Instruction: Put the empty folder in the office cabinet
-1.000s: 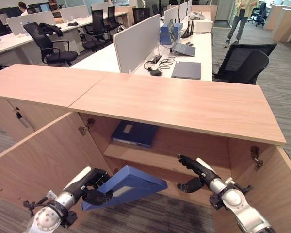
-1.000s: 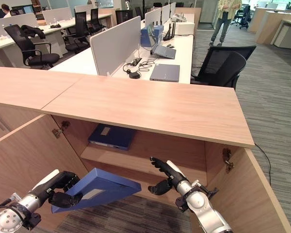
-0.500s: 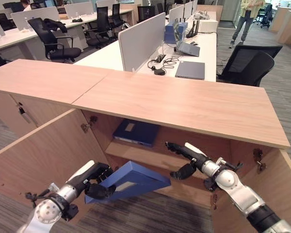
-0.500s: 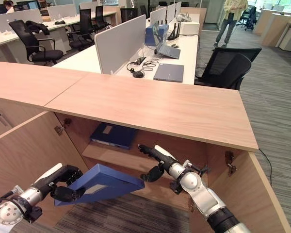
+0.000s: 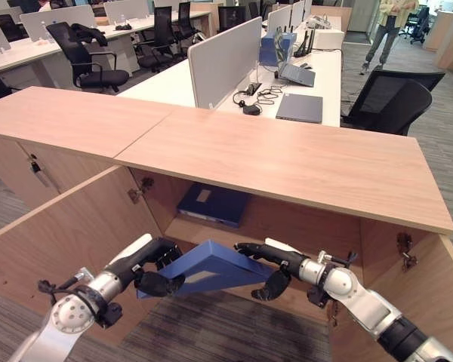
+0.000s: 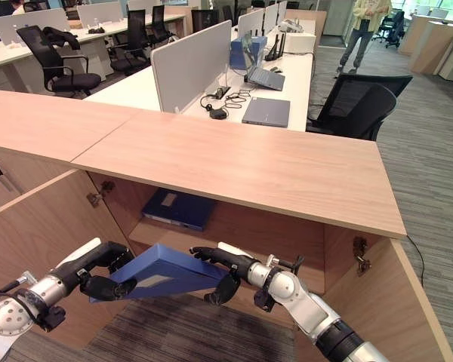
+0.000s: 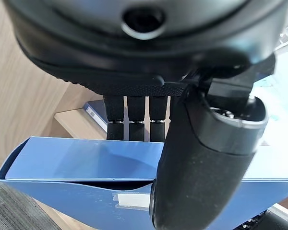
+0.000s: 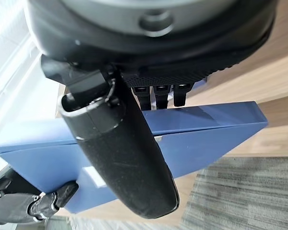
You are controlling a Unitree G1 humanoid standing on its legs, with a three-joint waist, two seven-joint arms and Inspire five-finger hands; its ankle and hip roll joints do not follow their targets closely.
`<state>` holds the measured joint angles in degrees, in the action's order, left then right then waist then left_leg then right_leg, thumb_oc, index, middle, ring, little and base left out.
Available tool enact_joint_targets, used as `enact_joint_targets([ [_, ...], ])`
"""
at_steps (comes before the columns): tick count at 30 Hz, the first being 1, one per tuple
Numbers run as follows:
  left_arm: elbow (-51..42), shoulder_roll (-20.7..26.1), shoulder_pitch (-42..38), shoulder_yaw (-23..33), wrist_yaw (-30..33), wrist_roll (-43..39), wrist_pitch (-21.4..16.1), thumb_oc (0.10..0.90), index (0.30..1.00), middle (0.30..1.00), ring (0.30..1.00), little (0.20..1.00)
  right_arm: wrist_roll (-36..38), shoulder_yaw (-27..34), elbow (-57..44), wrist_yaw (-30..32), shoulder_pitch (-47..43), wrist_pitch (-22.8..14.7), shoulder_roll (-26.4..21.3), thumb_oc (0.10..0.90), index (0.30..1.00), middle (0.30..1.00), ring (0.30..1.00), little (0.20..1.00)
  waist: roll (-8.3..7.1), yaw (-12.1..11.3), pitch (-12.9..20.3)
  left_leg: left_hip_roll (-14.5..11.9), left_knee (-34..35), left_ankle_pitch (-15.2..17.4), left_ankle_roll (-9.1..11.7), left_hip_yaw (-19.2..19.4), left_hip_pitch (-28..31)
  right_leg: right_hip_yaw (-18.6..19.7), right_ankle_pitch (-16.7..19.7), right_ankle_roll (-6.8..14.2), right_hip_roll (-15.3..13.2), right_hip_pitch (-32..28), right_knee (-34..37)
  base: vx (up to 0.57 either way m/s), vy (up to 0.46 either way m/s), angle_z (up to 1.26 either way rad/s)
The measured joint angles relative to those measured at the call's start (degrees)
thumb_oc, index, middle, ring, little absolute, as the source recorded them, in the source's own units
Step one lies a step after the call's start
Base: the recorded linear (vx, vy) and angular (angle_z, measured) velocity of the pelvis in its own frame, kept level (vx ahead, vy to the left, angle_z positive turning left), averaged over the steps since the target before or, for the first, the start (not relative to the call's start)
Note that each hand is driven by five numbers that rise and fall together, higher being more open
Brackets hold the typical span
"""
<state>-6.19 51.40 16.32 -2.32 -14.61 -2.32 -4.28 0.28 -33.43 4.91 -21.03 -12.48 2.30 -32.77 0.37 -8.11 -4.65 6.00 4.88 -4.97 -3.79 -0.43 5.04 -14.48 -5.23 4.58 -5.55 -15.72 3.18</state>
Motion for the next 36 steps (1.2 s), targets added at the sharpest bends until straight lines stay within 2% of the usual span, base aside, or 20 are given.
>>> enact_joint_targets([
  [11,3.8,-0.2,-2.4,0.0,0.3,4.7,0.0,0.400,0.300,0.300,0.300,0.300,0.0,0.0,0.0,-0.4,-2.2,0.0,-1.2,0.800,0.900,0.900,0.900,0.900,-0.02,0.1,0.0,0.0,0.0,0.0,0.0,0.0,0.0,0.0,0.0,0.0,0.0,0.0,0.0,0.00,0.000,0.00],
  [13,3.4,-0.4,-2.6,-0.3,0.2,3.2,0.0,0.400,0.300,0.300,0.300,0.300,0.0,0.0,0.0,-0.4,-2.2,0.0,-1.1,0.800,0.900,0.900,0.900,0.900,-0.02,0.1,0.0,0.0,0.0,0.0,0.0,0.0,0.0,0.0,0.0,0.0,-0.1,0.1,0.0,0.00,0.000,0.00],
  [16,1.4,-0.6,-2.6,-0.4,-1.1,-4.1,0.1,0.400,0.300,0.300,0.300,0.300,1.1,0.0,0.0,-0.2,-2.2,0.0,-1.1,0.800,0.900,0.900,0.900,0.900,-0.07,0.1,0.0,0.0,0.0,0.0,0.0,0.0,0.0,0.0,0.0,0.0,-0.1,0.0,0.0,0.00,0.000,0.00],
  [21,-4.1,-0.3,-3.9,-3.4,-3.9,-11.2,0.2,0.400,0.300,0.300,0.300,0.300,1.1,0.5,0.1,1.5,-2.2,-0.2,-0.8,0.800,0.900,0.900,0.900,0.900,-0.12,0.2,0.0,0.0,0.0,0.0,0.0,0.0,0.1,0.0,0.0,0.0,0.0,-0.3,-0.1,0.00,0.000,0.00],
  [31,-6.0,5.5,-7.4,-4.8,-3.7,-13.1,0.5,0.400,0.300,0.300,0.300,0.300,0.9,-0.2,1.8,2.3,-2.3,-0.9,0.8,0.800,0.900,0.900,0.900,0.900,-0.84,0.3,0.1,0.1,-0.2,-0.1,-0.1,-0.1,0.2,-0.2,0.0,0.0,0.0,-0.7,0.3,0.00,0.000,0.00],
  [36,-6.0,6.5,-8.7,-6.3,-3.7,-13.3,0.5,0.400,0.300,0.300,0.300,0.300,0.9,-0.3,2.2,2.4,-2.3,-0.9,0.8,0.800,0.900,0.900,0.900,0.900,-1.10,0.4,0.0,0.1,-0.2,-0.1,-0.1,0.0,0.2,-0.1,0.1,0.1,0.0,-0.6,0.3,0.00,0.000,0.00],
])
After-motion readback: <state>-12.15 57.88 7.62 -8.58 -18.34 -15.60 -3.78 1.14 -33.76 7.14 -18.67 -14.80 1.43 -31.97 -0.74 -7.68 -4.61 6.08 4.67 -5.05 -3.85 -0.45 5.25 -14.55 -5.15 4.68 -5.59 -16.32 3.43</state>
